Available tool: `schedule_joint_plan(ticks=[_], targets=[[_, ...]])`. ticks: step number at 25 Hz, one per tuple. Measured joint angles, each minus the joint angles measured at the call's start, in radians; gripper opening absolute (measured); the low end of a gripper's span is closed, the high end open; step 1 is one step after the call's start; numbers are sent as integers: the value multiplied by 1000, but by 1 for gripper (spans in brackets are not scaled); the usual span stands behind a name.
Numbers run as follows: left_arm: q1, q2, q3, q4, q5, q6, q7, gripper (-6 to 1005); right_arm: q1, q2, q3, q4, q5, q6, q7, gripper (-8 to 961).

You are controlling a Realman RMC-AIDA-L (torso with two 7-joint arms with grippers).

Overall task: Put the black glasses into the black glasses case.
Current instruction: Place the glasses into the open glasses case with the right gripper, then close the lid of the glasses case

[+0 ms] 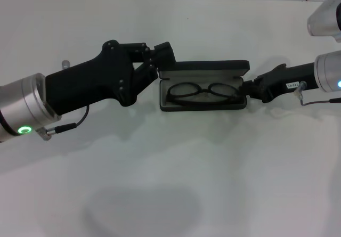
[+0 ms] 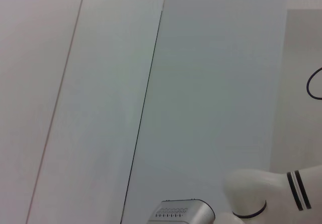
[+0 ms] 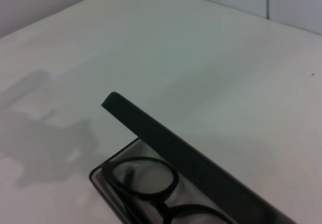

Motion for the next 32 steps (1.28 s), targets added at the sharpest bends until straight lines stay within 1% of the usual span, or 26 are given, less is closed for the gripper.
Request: schedule_joint_plan(ticks=[3,5,7,9,11,13,16,19,21,24,25,26,27,32], targets=[[0,0,-5,0,0,-2,0,83,-15,1,0,-17,10,0,5,117],[-2,0,-14,0,2,-3,0,83,-50,2,0,-56,37,-26,5,118],[-27,3,-28,0,12,-17,-3,83,-94,3,0,-107,72,-73,5,119],[-63,10,-28,0,25,-41,-9,83,-168,2,1,-187,128,-154,5,120],[-116,20,-29,0,70,-95,-30,84,-242,1,2,-274,178,-216,5,122],[-169,30,-29,0,125,-154,-74,84,-332,-1,3,-372,233,-263,6,123],[-249,43,-29,4,231,-251,-160,85,-437,-3,7,-470,290,-286,9,125],[-304,45,-29,5,319,-328,-218,85,-525,-8,11,-512,342,-289,9,126],[-361,39,-29,-6,396,-394,-251,118,-576,-11,18,-535,369,-290,4,128],[-411,13,-22,-12,475,-469,-267,167,-609,-12,36,-541,378,-297,-4,129],[-425,4,-20,-12,502,-494,-278,184,-612,-12,40,-537,379,-300,-6,130],[-425,4,-20,-12,502,-494,-278,184,-614,-12,41,-532,379,-302,-8,131],[-454,-12,-19,-15,569,-535,-314,184,-614,-12,41,-525,379,-305,-14,131],[-478,-22,-16,-23,621,-576,-350,183,-605,-11,41,-512,376,-300,-27,134]])
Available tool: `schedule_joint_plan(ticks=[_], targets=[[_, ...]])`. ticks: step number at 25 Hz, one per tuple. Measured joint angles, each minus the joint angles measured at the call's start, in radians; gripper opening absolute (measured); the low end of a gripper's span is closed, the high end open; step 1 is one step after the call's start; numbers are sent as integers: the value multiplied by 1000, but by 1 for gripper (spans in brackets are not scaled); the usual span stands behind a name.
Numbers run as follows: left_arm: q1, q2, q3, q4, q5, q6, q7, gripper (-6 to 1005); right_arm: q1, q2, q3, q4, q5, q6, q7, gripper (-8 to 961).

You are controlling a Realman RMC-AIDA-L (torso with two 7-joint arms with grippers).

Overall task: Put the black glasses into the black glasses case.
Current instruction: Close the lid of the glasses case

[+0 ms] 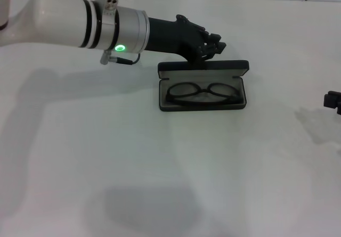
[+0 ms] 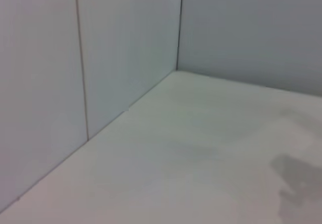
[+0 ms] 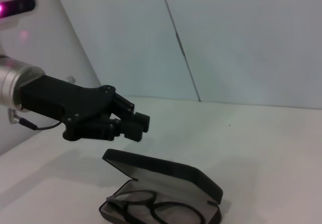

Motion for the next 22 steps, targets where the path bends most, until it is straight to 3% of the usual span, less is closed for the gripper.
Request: schedule_joint_plan(ticks=[22], targets=[[-24,-5,37,-91,6,-104,33,189,56,-1,0,79,-5,31,-41,148]])
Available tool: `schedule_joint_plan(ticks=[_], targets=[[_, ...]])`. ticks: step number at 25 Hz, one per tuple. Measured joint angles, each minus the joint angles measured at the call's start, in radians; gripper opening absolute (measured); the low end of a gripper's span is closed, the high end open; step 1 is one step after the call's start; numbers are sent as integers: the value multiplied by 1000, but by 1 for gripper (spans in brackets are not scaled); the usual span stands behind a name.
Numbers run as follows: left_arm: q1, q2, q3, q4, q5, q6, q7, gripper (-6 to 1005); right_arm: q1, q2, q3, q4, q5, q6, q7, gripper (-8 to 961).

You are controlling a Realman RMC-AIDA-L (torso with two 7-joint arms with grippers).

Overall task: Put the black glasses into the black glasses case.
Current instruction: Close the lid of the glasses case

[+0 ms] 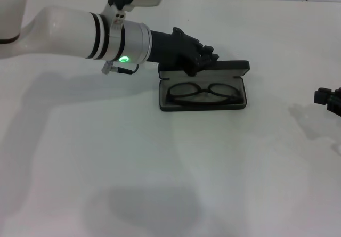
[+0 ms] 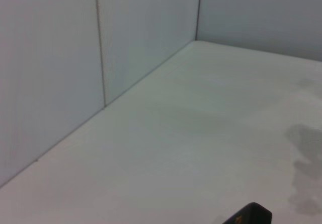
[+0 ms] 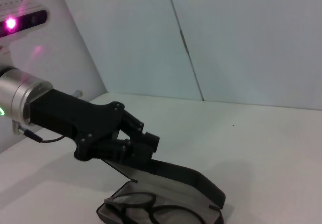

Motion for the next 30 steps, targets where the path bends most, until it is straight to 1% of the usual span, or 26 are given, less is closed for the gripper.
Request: schedule_joint_plan(ticks=[5,16,23,27,30], targets=[[-1,0,27,0,-4,-1,-5,189,3,0,0,8,0,8,-2,151],[0,0,29,-1,0,16,-7,190,2,0,0,8,0,10,-2,158],[13,0,30,-1,2,46,-8,190,2,0,0,7,1,9,-2,162],[22,0,30,-1,4,86,-5,190,2,1,-2,7,7,2,-2,164],[29,1,45,-1,3,105,-6,190,2,1,-5,7,8,1,-2,166]])
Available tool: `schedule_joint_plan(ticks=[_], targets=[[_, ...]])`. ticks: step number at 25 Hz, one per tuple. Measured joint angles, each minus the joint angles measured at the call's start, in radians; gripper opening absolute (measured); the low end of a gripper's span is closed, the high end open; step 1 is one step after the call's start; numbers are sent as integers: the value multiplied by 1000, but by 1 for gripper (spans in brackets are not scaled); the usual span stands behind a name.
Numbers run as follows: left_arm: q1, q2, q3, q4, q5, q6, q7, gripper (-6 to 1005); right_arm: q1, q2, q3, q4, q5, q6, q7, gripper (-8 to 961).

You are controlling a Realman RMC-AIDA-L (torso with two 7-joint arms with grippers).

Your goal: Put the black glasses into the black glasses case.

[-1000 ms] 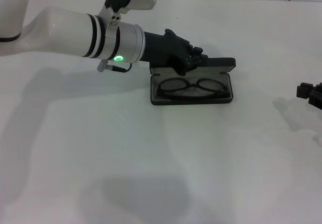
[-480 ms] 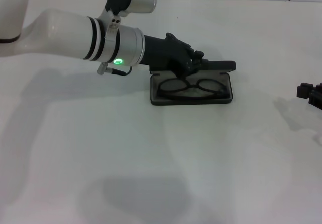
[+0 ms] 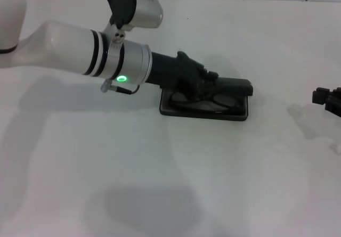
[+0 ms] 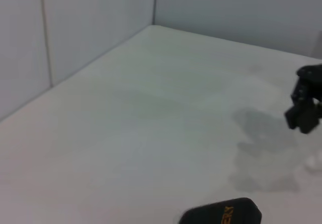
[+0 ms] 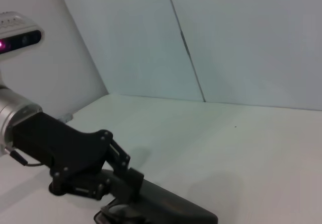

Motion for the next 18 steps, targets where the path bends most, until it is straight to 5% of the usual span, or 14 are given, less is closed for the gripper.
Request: schedule_joint_plan(ticks=[12,16,18], targets=[[35,2,41,11,3,91,-1,190,-2,2,-5,0,0,-31,0,173],[102,2,42,159,-74,235,11,201,-17,0,28,-9,1,-105,-18,176],[189,3,43,308,-181,359,-16,213,-11,-1,61,2,2,-165,-55,177]])
